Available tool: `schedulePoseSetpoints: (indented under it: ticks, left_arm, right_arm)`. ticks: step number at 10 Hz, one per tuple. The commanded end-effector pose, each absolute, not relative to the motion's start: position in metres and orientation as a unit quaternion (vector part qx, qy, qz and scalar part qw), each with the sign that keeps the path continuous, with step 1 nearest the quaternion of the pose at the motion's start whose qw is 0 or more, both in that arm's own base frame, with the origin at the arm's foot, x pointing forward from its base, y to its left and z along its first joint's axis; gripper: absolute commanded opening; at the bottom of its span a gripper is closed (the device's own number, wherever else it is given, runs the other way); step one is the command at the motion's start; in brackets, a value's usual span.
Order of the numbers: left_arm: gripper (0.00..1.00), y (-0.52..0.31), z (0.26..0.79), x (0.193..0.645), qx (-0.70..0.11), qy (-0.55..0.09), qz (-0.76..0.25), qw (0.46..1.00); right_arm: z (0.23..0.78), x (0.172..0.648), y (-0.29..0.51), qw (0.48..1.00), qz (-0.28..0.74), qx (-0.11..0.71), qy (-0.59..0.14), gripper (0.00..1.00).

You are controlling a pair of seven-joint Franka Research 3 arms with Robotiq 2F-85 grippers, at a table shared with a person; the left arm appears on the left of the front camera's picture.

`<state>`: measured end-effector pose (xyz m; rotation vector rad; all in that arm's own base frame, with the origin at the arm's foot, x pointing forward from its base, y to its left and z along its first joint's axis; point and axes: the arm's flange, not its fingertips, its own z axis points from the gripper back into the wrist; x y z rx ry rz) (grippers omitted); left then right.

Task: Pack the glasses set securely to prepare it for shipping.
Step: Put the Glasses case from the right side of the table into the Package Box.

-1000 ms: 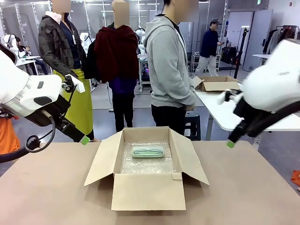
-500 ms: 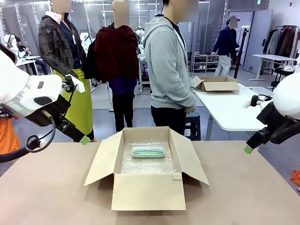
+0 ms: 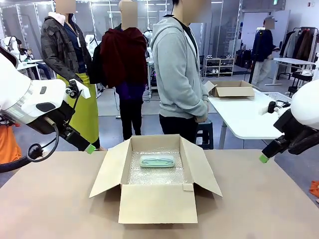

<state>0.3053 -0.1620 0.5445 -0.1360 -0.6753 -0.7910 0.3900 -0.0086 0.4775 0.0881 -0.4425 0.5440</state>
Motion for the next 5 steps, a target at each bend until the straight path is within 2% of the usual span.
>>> schedulePoseSetpoints:
  ticks: [1, 5]
  left_arm:
    - [1.0, -0.1605, 0.5455, 0.3052, -0.062, -0.324, -0.379, 0.865]
    - [1.0, -0.1605, 0.5455, 0.3052, -0.062, -0.324, -0.379, 0.865]
  right_arm:
    - [0.4788, 0.3901, -0.0083, 0.939, 0.268, 0.045, -0.212, 1.0]
    - [0.4788, 0.3901, -0.0083, 0.939, 0.268, 0.045, -0.212, 1.0]
